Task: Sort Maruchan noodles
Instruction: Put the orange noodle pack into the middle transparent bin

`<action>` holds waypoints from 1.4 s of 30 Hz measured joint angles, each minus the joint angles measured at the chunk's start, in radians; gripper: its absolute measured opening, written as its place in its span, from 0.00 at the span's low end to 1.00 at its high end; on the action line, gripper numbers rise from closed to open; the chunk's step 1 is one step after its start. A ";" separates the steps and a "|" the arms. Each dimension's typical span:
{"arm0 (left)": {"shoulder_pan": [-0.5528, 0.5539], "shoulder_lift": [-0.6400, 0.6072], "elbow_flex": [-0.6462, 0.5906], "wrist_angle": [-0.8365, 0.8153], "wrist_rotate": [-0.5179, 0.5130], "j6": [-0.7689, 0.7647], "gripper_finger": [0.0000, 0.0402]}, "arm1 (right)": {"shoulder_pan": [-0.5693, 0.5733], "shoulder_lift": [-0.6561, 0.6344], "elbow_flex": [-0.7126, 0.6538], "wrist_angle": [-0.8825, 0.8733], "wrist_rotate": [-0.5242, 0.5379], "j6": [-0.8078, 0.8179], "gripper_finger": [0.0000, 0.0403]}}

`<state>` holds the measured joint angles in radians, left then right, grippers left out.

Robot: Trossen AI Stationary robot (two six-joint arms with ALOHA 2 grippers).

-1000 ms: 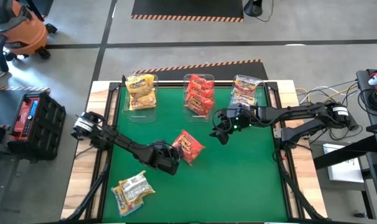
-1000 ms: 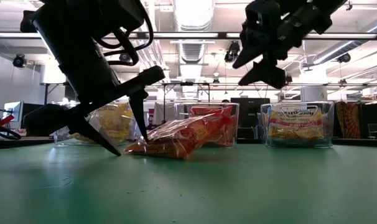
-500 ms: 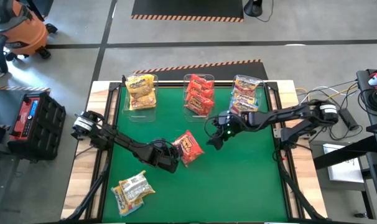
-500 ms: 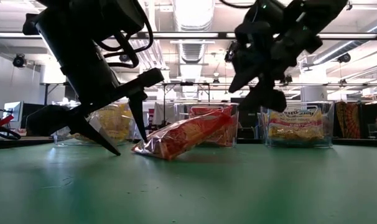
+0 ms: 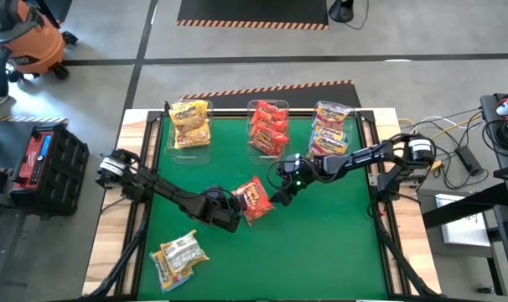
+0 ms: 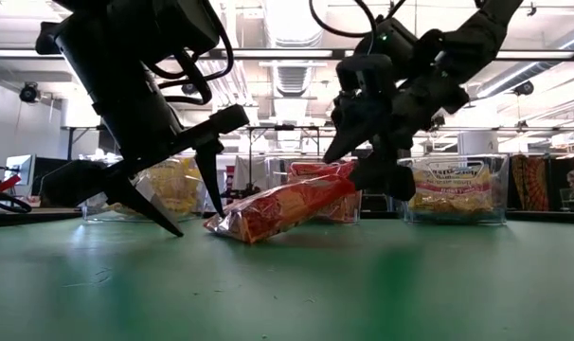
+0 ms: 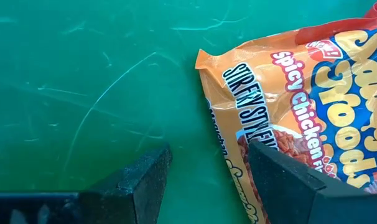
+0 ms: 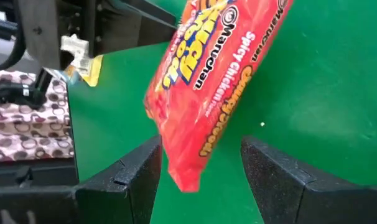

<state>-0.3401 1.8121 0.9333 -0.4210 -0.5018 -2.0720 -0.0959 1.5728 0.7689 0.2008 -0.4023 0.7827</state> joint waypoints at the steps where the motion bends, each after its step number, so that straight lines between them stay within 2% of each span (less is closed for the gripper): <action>1: 0.000 0.000 -0.001 0.000 0.000 0.000 0.51 | 0.000 0.008 0.000 0.013 0.000 0.013 0.51; 14: 0.002 -0.001 -0.003 0.016 0.011 0.025 0.51 | -0.001 0.028 0.005 0.017 0.001 0.043 0.51; 25: 0.010 -0.011 0.101 0.104 -0.033 0.265 0.51 | -0.002 0.025 0.005 0.014 0.002 0.026 0.51; 42: 0.022 -0.019 0.119 0.150 -0.035 0.281 0.51 | -0.005 0.025 0.005 -0.017 0.002 -0.009 0.51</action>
<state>-0.3178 1.7935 1.0523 -0.2713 -0.5369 -1.7905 -0.1012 1.5978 0.7738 0.1837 -0.4004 0.7733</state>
